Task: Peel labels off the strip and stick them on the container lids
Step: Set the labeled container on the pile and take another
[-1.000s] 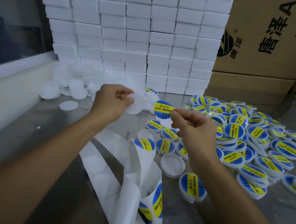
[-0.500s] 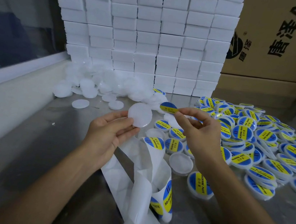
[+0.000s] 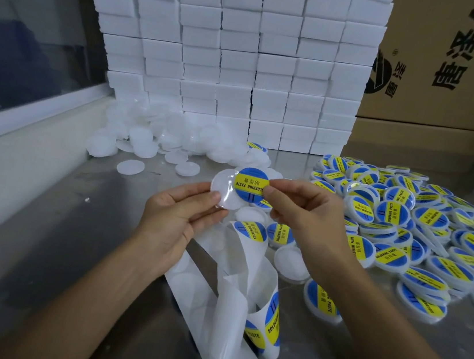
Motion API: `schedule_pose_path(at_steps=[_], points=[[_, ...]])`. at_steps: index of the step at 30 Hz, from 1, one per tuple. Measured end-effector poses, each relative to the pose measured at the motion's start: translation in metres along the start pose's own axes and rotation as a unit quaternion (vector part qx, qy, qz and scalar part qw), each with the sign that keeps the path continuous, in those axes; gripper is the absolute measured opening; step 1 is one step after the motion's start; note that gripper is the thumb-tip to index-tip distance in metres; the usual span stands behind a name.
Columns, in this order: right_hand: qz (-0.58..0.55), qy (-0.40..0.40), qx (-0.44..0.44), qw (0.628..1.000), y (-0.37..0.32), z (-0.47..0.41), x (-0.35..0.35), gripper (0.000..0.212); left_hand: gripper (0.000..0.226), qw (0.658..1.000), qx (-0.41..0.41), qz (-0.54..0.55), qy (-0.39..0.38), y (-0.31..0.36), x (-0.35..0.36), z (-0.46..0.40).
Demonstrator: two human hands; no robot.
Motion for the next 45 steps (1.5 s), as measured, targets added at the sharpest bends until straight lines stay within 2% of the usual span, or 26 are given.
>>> schedule_pose_path(at_steps=[9, 23, 28, 33, 37, 40, 45], points=[[0.035, -0.011, -0.019, 0.999, -0.001, 0.002, 0.008, 0.010, 0.033, 0.999, -0.006, -0.018, -0.035, -0.003, 0.010, 0.006], [0.065, -0.016, -0.049, 0.997, -0.001, 0.002, 0.010, 0.015, 0.032, 0.999, 0.006, -0.033, -0.022, -0.001, 0.009, 0.007], [0.153, 0.000, -0.112, 0.982, -0.007, 0.006, 0.011, 0.017, 0.039, 0.998, 0.023, -0.058, -0.005, 0.000, 0.006, 0.007], [0.254, 0.034, -0.201, 0.945, -0.015, 0.011, 0.014, 0.008, 0.023, 0.997, 0.037, -0.073, 0.007, 0.000, 0.007, 0.008], [0.279, 0.050, -0.237, 0.929, -0.018, 0.013, 0.014, 0.010, 0.041, 0.997, 0.035, -0.065, -0.011, 0.001, 0.010, 0.011], [0.281, 0.054, -0.255, 0.924, -0.021, 0.015, 0.016, 0.013, 0.038, 0.998, 0.021, -0.040, -0.051, -0.002, 0.018, 0.015], [0.242, 0.057, -0.214, 0.945, -0.019, 0.010, 0.013, 0.029, 0.038, 0.994, 0.007, -0.009, -0.107, -0.001, 0.029, 0.019]])
Point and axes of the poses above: each hand's wrist, its own z-axis away from the middle knuckle, its own x-axis out of the palm, y = z × x, the point moved 7 cm from there along -z, towards the middle knuckle, and after that the axes turned 5 degrees about z, right-handed, at the moved point
